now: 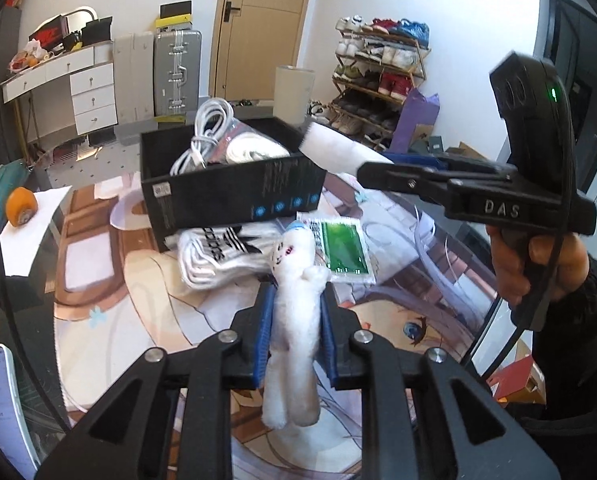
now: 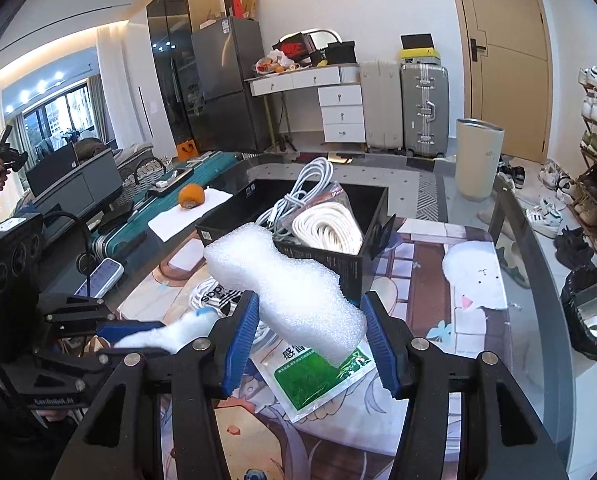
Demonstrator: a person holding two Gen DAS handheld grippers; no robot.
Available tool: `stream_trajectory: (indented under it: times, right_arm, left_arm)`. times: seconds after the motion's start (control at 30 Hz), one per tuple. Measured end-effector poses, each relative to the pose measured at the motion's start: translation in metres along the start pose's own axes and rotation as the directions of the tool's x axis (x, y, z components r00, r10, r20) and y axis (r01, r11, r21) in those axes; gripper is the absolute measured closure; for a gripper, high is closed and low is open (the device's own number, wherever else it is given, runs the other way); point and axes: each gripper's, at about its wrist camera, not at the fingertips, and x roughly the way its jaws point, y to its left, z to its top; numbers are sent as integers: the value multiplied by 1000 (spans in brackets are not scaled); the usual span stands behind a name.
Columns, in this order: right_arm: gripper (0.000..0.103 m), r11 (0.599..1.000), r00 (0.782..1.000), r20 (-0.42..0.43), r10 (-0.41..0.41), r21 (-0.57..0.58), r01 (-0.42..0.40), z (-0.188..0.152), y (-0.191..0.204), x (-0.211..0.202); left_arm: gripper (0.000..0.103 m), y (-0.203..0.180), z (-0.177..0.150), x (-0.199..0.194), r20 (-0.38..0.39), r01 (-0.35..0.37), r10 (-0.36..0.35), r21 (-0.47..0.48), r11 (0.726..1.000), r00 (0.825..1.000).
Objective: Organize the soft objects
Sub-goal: 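Close the left gripper on the white plush doll while the right gripper holds the bubble wrap, then carry the bubble wrap and the plush doll over the black box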
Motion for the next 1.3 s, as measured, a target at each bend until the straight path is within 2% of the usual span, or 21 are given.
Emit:
stream_trajectory:
  times: [0.33,0.5,0.63,1.03,1.3]
  right_arm:
    - [50,1000,999,46,-21,12,20,8,-5,-16]
    - [50,1000,999,39,-29,8,29,15,-8,-15]
    - [50,999,999,32,-34,-2,34,24,-13,-10]
    - [50,999,999,-12,-43,-24,42,44,-26,22]
    - [50,995,997,-71,-25,-95,18,55,-12,59]
  left_arm:
    - [84,18,31,-15,87,-19,23,-45,999,996]
    - [84,25,52,-18,114,-26,32,-61,998,993]
    - [84,31,66,-18,140,1,10,-78,997,990]
    - [84,50,109,14,115,0,9,-79,997,993]
    - [84,71,114,23,113,-5,20,-128,992,993]
